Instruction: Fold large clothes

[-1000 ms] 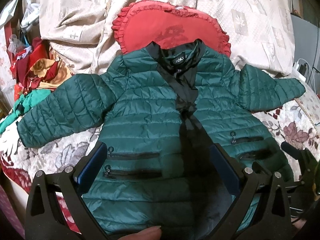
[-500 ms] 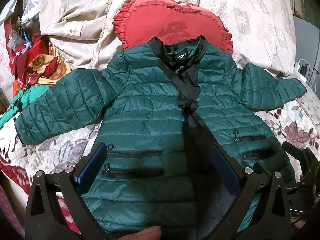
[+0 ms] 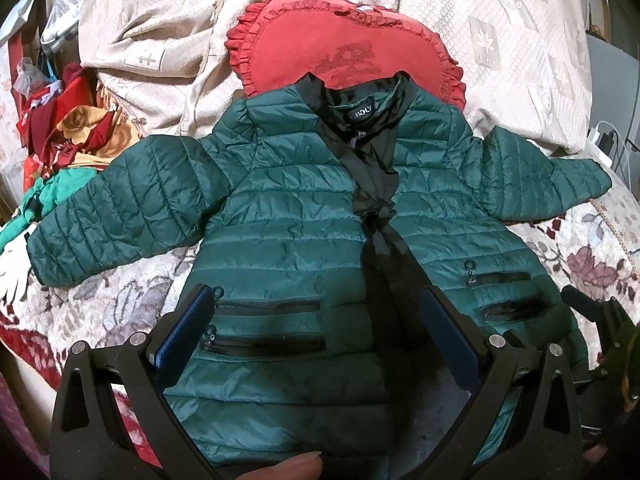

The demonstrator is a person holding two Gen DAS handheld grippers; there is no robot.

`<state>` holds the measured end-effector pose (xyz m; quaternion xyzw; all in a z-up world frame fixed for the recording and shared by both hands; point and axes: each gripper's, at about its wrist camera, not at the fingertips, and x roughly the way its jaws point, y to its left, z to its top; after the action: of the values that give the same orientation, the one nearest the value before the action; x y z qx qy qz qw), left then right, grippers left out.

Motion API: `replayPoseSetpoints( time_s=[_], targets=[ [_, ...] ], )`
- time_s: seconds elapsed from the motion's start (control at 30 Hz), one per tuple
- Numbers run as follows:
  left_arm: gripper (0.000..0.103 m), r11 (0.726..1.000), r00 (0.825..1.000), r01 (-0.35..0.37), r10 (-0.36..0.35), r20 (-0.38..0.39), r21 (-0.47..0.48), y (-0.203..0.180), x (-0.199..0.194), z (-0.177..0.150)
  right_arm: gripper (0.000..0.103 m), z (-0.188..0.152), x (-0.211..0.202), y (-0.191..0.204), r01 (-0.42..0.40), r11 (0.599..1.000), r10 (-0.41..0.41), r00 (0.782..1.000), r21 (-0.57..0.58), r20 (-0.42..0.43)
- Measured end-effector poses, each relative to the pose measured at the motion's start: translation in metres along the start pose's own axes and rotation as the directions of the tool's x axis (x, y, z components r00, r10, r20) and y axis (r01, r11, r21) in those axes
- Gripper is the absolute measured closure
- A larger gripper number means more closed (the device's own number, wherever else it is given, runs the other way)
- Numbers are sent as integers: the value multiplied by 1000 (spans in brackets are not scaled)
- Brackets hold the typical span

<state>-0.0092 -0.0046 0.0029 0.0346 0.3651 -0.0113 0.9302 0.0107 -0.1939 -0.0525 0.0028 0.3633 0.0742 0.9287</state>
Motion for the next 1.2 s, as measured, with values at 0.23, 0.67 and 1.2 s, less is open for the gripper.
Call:
replayPoseSetpoints(
  time_s=[0.23,0.67,1.2],
  targets=[
    [0,1000,1000,-2,2,0,-1,-1,1,-1,0,0,-2,-1,-6,1000,6,1000,3,5],
    [0,1000,1000,14,-14,-2,-8,2,0,-2,0,23,-7,-2,25,997,-20,997,-67,72],
    [0,1000,1000,3,-3,-18,8,0,6,-2,0,45,42,-16,87,994,-83,994,-62,69]
  ],
)
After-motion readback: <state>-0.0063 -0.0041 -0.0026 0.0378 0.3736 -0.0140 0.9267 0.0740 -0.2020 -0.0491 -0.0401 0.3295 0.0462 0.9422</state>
